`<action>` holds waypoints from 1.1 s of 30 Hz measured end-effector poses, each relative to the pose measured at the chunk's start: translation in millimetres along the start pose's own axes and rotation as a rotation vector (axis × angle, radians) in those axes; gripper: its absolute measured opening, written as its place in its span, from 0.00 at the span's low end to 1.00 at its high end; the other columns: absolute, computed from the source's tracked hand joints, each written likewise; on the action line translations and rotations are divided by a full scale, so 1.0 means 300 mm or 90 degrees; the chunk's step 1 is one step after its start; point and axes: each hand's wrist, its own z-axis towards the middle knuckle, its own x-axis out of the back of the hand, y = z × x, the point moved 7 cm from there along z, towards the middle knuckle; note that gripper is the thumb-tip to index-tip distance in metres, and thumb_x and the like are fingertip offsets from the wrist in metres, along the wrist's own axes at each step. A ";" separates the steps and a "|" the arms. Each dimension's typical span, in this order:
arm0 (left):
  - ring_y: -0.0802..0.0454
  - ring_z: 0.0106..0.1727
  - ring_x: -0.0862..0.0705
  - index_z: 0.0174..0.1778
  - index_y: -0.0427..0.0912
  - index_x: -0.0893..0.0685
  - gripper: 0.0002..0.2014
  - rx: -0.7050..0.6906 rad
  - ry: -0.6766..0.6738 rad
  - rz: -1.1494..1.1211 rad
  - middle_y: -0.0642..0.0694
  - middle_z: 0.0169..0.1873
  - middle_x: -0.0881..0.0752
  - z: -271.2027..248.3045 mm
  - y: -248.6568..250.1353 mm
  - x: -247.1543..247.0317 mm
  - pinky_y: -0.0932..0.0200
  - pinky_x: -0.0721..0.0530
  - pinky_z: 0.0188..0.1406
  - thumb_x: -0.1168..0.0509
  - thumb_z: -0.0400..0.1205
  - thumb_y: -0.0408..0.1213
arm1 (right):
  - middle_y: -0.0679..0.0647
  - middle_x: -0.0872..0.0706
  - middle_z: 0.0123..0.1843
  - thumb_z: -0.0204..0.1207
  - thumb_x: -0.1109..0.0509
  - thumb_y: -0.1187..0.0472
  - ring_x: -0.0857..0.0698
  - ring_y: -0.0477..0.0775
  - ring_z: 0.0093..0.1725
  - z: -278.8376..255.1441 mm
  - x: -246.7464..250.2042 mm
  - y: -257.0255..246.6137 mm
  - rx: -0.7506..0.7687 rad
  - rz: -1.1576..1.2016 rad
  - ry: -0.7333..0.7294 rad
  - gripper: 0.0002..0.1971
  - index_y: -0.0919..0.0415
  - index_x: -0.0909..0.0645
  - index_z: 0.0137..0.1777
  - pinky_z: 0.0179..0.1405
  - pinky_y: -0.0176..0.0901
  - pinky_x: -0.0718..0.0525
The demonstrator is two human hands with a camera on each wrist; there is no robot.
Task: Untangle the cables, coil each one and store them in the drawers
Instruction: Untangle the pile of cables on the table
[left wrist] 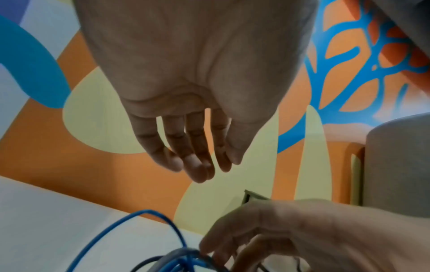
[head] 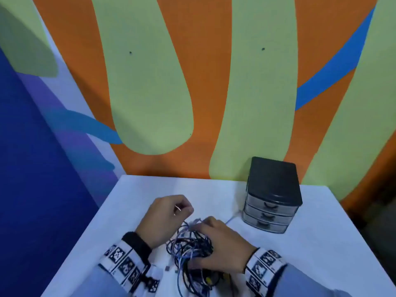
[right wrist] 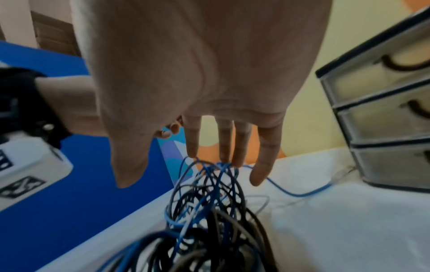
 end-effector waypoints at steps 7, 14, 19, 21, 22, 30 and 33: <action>0.62 0.41 0.11 0.40 0.55 0.11 0.07 0.013 0.011 0.038 0.60 0.38 0.08 0.050 -0.130 -0.109 0.50 0.12 0.50 0.28 0.85 0.45 | 0.44 0.43 0.76 0.57 0.15 0.29 0.20 0.58 0.70 0.089 -0.126 0.038 0.026 -0.039 0.045 0.49 0.31 0.33 0.77 0.71 0.60 0.17; 0.62 0.40 0.12 0.40 0.56 0.10 0.07 -0.025 0.030 0.044 0.59 0.36 0.08 0.080 -0.161 -0.159 0.52 0.13 0.47 0.28 0.84 0.46 | 0.41 0.39 0.70 0.54 0.18 0.35 0.12 0.53 0.54 0.153 -0.101 0.110 0.031 -0.010 0.063 0.39 0.31 0.24 0.70 0.63 0.56 0.13; 0.63 0.40 0.14 0.39 0.55 0.09 0.08 -0.043 0.035 0.039 0.59 0.34 0.09 0.106 -0.163 -0.189 0.59 0.20 0.42 0.28 0.85 0.44 | 0.35 0.36 0.74 0.56 0.20 0.40 0.15 0.47 0.63 0.181 -0.051 0.175 0.030 0.027 0.087 0.34 0.33 0.17 0.67 0.67 0.55 0.16; 0.62 0.41 0.13 0.42 0.54 0.09 0.07 -0.060 0.035 0.031 0.59 0.35 0.09 0.116 -0.158 -0.202 0.60 0.19 0.44 0.27 0.85 0.43 | 0.37 0.36 0.78 0.60 0.18 0.46 0.16 0.50 0.66 0.185 -0.026 0.203 0.028 -0.001 0.120 0.31 0.32 0.15 0.67 0.70 0.54 0.17; 0.62 0.42 0.13 0.43 0.54 0.09 0.05 -0.068 0.034 0.025 0.60 0.37 0.08 0.121 -0.153 -0.209 0.60 0.18 0.45 0.27 0.85 0.42 | 0.40 0.37 0.80 0.63 0.18 0.49 0.16 0.52 0.66 0.186 -0.014 0.218 0.027 -0.024 0.140 0.29 0.32 0.15 0.67 0.69 0.53 0.18; 0.61 0.46 0.10 0.47 0.53 0.07 0.04 -0.116 0.021 -0.015 0.58 0.42 0.06 0.170 -0.165 -0.283 0.58 0.14 0.52 0.27 0.86 0.42 | 0.45 0.32 0.76 0.73 0.20 0.58 0.21 0.45 0.63 0.195 0.019 0.294 0.022 -0.030 0.230 0.24 0.39 0.13 0.69 0.61 0.35 0.24; 0.57 0.49 0.10 0.49 0.52 0.07 0.03 -0.135 0.043 -0.049 0.56 0.44 0.06 0.182 -0.185 -0.297 0.52 0.13 0.55 0.26 0.85 0.41 | 0.49 0.26 0.72 0.75 0.20 0.57 0.21 0.49 0.64 0.198 0.018 0.294 0.022 -0.021 0.223 0.27 0.39 0.17 0.73 0.57 0.28 0.26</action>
